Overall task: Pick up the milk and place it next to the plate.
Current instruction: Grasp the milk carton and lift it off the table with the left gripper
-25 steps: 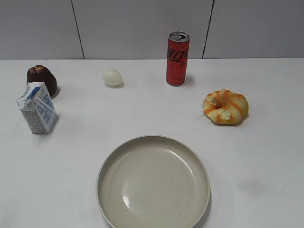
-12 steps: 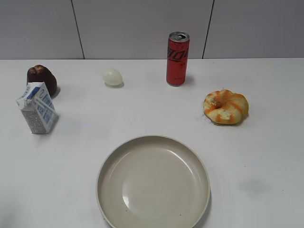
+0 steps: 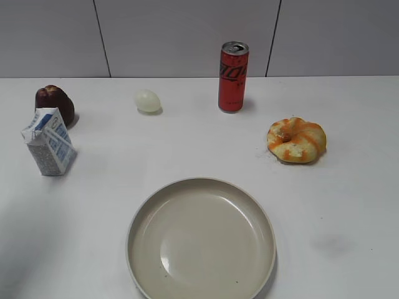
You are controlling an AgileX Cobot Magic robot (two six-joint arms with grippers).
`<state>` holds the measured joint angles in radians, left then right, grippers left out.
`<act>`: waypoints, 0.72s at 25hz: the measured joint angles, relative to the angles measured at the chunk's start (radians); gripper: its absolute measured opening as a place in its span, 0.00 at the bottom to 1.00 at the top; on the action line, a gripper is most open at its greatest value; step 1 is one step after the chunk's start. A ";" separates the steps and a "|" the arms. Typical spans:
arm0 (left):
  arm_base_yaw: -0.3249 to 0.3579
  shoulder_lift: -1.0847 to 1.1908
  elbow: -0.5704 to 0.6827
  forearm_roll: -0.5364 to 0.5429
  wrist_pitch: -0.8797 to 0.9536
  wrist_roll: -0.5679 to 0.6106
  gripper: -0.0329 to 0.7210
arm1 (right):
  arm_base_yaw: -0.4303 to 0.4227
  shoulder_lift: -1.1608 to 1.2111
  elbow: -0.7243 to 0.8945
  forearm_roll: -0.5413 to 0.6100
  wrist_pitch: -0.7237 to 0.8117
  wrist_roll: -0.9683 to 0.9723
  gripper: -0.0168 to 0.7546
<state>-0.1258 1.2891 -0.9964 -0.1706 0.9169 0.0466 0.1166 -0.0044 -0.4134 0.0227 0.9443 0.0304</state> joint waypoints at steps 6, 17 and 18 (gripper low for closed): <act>-0.027 0.203 -0.141 0.090 -0.055 0.000 0.82 | 0.000 0.000 0.000 0.000 0.000 0.000 0.67; -0.055 0.424 -0.190 0.099 -0.231 0.000 0.87 | 0.000 0.000 0.000 0.000 0.000 0.000 0.67; -0.055 0.441 -0.190 0.098 -0.251 0.000 0.87 | 0.000 0.000 0.000 0.000 0.000 0.000 0.67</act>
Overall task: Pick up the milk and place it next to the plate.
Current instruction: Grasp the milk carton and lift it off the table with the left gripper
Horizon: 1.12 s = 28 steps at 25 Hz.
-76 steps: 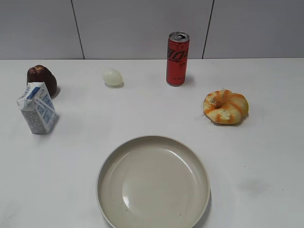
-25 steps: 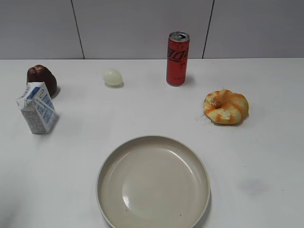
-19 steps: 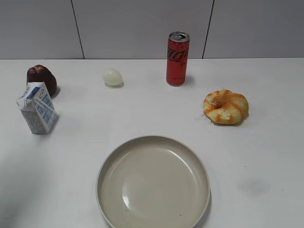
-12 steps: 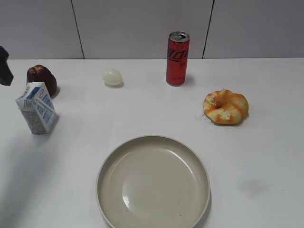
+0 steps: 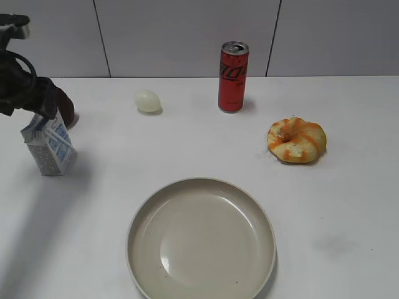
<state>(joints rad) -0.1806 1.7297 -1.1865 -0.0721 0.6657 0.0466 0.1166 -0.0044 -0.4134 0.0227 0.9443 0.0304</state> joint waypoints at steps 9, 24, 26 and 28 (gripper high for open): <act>0.000 0.129 -0.001 -0.003 -0.070 0.000 0.87 | 0.000 0.000 0.000 0.000 0.000 0.000 0.67; 0.000 0.145 -0.003 -0.038 -0.053 -0.011 0.65 | 0.000 0.000 0.000 0.000 0.000 0.000 0.67; 0.000 0.145 -0.003 -0.038 -0.049 -0.012 0.64 | 0.000 0.000 0.000 0.000 0.000 0.000 0.67; 0.000 0.145 -0.003 -0.039 -0.048 -0.015 0.64 | 0.000 0.000 0.000 0.000 0.000 0.000 0.67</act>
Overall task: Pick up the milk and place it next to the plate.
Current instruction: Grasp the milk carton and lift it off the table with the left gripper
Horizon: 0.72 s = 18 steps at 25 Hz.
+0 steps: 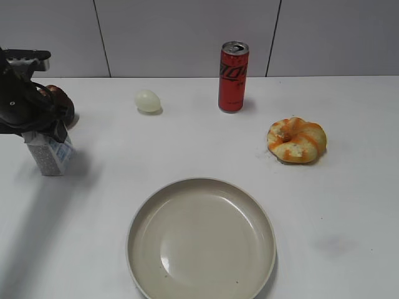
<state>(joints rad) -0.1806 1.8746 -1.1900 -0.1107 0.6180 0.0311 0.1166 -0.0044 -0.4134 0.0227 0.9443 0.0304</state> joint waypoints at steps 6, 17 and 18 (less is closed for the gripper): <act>0.000 0.000 0.000 -0.002 0.003 -0.002 0.60 | 0.000 0.000 0.000 0.000 0.000 0.000 0.67; -0.001 0.000 -0.003 -0.006 0.011 -0.003 0.44 | 0.000 0.000 0.000 0.000 0.000 0.000 0.67; -0.001 0.000 -0.003 -0.006 0.011 -0.003 0.43 | 0.000 0.000 0.000 0.000 0.000 0.000 0.67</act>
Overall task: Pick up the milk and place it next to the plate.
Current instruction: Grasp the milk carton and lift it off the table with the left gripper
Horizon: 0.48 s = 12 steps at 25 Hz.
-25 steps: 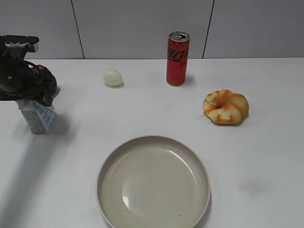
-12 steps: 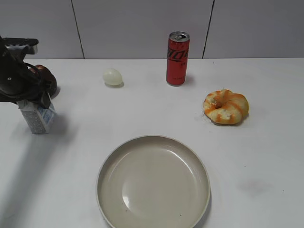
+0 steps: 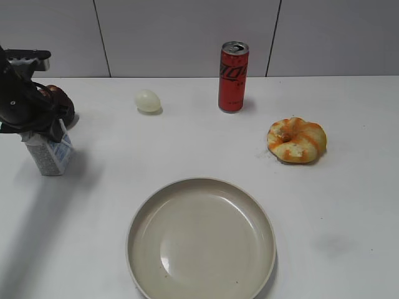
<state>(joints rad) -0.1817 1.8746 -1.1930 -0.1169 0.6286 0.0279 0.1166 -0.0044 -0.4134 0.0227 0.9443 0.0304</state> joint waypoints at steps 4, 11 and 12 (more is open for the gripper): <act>0.000 0.000 0.000 0.003 0.001 0.000 0.42 | 0.000 0.000 0.000 0.000 0.000 0.000 0.67; -0.002 0.000 -0.033 0.008 0.079 0.086 0.41 | 0.000 0.000 0.000 0.000 0.000 0.000 0.67; -0.004 -0.001 -0.045 0.011 0.097 0.104 0.41 | 0.000 0.000 0.000 0.000 0.000 0.000 0.67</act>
<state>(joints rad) -0.1853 1.8737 -1.2376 -0.1063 0.7252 0.1320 0.1166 -0.0044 -0.4134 0.0227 0.9443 0.0304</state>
